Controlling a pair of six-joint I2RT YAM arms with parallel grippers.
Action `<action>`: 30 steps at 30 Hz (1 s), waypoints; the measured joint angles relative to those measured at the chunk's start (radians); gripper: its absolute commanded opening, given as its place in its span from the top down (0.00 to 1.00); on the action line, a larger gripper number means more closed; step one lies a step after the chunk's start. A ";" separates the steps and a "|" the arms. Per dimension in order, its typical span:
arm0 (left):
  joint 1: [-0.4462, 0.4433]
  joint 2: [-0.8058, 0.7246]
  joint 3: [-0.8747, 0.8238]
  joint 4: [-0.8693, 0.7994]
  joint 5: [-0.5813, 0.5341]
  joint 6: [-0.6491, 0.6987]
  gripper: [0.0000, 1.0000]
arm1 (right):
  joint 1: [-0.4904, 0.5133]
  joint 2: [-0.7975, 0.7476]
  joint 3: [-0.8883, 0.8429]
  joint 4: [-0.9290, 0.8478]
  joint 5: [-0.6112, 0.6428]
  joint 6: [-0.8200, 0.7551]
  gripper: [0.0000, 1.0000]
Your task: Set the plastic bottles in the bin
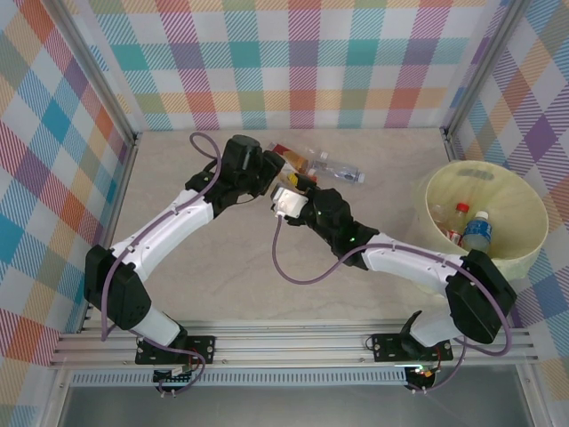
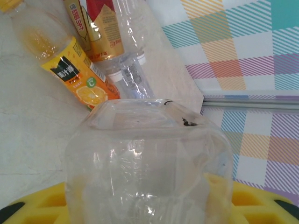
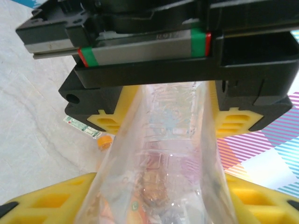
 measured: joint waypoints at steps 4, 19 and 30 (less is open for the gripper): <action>-0.002 0.000 0.000 0.001 0.034 -0.011 0.41 | 0.000 -0.043 -0.021 -0.032 0.003 0.005 0.62; 0.002 -0.048 0.058 0.029 0.085 0.109 0.00 | -0.270 -0.572 0.076 -0.624 -0.108 0.268 0.71; 0.002 -0.174 -0.024 0.030 -0.076 0.224 0.00 | -0.399 -0.700 0.457 -1.040 0.194 0.464 0.70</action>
